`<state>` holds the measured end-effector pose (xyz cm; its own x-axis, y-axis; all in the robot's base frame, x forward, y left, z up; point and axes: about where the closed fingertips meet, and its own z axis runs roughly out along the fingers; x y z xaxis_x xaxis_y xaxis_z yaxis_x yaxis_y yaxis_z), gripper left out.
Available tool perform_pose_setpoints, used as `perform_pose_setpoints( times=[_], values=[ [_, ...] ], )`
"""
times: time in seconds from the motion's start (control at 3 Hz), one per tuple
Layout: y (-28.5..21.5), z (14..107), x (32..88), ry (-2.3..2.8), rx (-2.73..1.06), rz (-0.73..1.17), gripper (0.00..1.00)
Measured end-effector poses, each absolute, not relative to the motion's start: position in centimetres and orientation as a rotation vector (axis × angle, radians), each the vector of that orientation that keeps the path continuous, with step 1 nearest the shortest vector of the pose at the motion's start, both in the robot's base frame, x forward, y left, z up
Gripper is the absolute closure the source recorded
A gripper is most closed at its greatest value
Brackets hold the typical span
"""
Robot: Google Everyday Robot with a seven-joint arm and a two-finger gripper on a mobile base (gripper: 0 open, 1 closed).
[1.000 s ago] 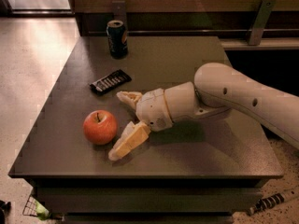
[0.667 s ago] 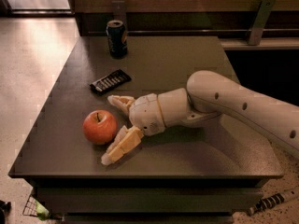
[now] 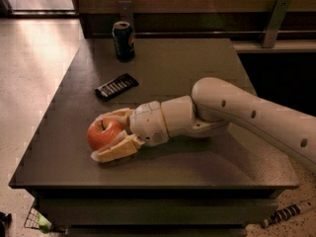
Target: Move apple near pepsi can
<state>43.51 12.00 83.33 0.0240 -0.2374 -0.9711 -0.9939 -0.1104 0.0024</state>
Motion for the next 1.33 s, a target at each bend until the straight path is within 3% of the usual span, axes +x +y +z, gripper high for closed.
perform_pose_setpoints(
  times=[0.33,0.67,1.33],
  values=[
    [12.1,83.4,43.4,1.320,-1.478,1.160,0.71],
    [12.4,83.5,43.2,1.316,-1.484,1.162,1.00],
    [11.5,84.9,45.6,1.299,-1.483,1.153,1.00]
  ],
)
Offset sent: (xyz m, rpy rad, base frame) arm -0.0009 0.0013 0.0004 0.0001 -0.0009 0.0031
